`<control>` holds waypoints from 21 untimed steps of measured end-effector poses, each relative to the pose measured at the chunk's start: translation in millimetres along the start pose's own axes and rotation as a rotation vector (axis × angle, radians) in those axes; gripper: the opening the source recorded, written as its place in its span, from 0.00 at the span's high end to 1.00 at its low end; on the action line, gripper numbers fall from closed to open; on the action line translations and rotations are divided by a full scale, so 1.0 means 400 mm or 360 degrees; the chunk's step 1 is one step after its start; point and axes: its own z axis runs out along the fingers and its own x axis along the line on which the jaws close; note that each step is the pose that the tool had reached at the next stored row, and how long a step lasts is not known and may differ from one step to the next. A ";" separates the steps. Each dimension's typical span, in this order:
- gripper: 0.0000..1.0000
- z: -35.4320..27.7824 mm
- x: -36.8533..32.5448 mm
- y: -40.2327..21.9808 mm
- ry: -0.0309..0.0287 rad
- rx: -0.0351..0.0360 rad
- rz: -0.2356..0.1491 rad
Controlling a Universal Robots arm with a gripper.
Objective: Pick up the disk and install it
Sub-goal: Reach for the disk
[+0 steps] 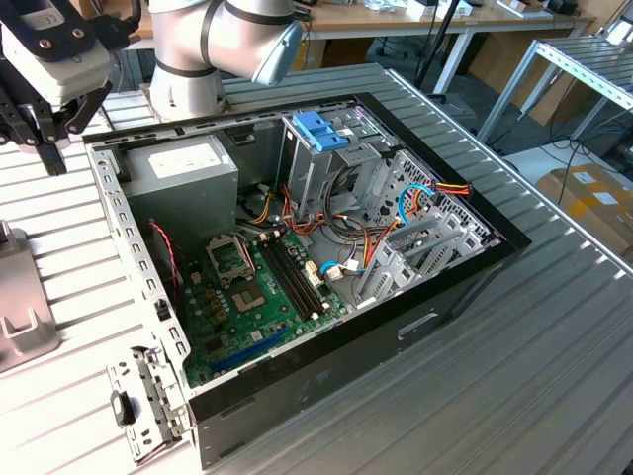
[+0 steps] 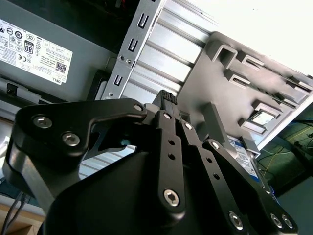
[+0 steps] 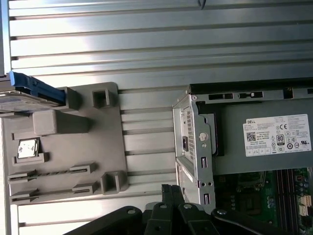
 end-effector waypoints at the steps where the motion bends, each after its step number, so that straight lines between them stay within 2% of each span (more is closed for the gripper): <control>1: 0.89 0.000 0.001 0.000 0.00000 0.0000 0.0000; 21: 0.89 -0.001 0.024 -0.002 0.00000 0.0000 0.0000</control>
